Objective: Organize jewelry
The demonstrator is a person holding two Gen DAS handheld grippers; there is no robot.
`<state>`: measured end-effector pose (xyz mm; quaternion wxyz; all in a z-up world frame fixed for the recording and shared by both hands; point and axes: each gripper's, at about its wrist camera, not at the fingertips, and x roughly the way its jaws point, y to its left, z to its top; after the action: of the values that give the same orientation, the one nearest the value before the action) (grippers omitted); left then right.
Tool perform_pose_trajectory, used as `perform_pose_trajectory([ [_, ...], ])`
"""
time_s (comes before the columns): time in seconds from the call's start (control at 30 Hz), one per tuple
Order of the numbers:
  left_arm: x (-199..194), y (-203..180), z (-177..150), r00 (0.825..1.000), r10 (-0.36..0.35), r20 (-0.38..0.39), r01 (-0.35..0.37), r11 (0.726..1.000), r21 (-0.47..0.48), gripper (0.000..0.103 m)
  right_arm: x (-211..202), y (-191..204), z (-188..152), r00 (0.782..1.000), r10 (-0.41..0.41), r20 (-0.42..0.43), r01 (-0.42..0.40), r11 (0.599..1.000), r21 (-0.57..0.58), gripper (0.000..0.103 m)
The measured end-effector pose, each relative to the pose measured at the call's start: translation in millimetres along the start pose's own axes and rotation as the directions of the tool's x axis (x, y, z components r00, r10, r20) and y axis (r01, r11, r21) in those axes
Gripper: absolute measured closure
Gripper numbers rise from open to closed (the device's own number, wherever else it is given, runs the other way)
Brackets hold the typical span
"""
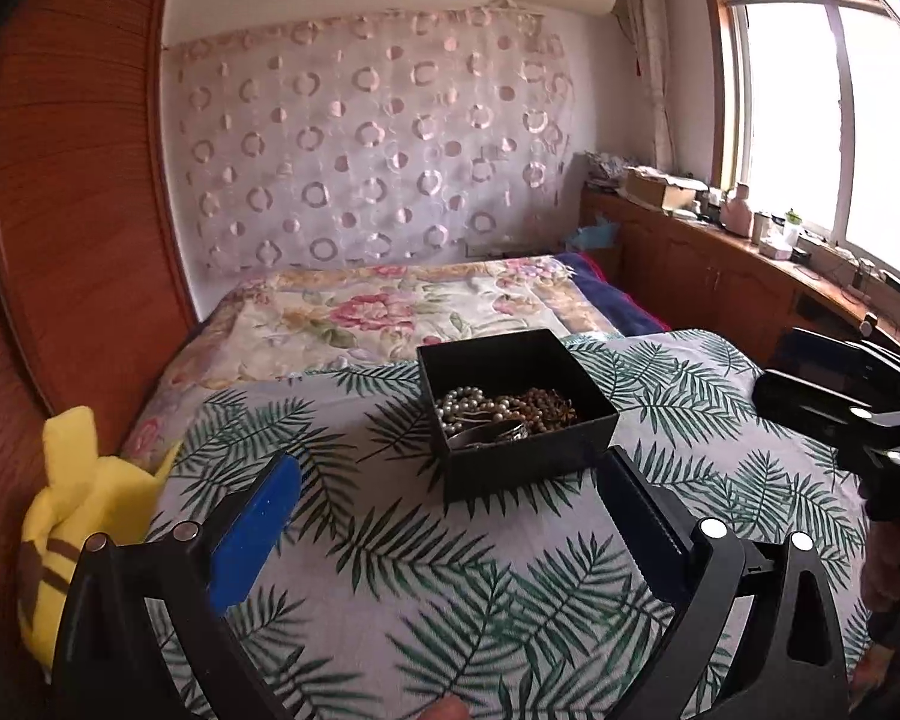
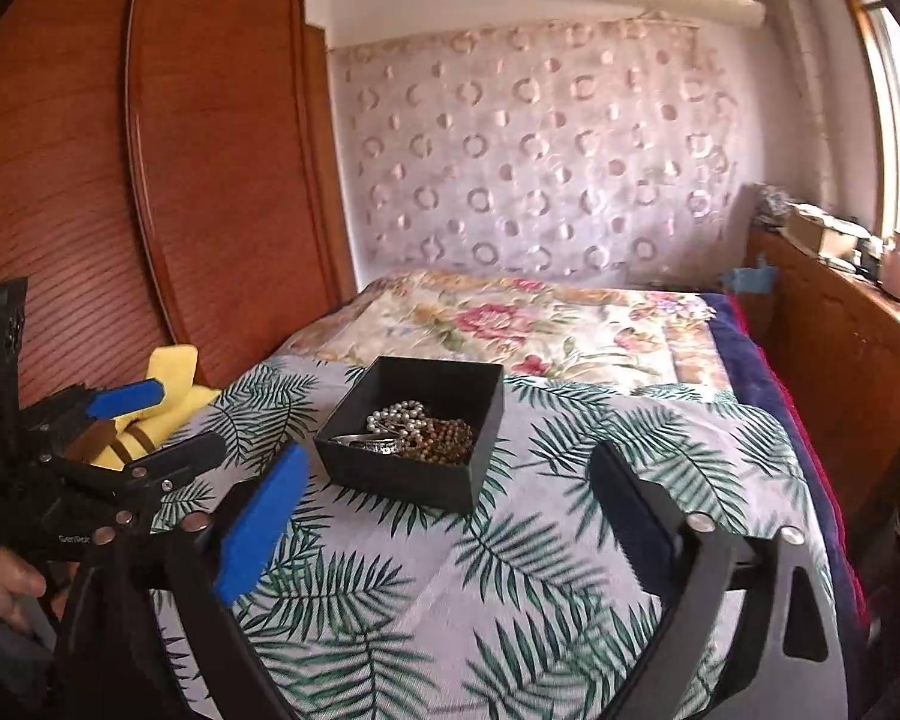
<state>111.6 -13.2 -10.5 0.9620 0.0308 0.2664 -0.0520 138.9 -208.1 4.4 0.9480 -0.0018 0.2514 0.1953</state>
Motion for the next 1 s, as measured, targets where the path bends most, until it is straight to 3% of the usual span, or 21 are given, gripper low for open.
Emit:
perform_pose_trajectory([
  [0.37, -31.2, 1.7, -15.5, 0.999, 0.026, 0.023, -0.026, 0.999, -0.034, 0.008, -36.9, -1.7, -19.9, 0.995, -0.094, 0.043, 0.091, 0.994, 0.056, 0.002],
  [1.0, -32.7, 9.5, -19.7, 0.999, 0.03, 0.029, -0.028, 0.998, -0.058, 0.008, -36.0, 1.2, -26.9, 0.992, -0.117, 0.05, 0.115, 0.992, 0.057, 0.002],
])
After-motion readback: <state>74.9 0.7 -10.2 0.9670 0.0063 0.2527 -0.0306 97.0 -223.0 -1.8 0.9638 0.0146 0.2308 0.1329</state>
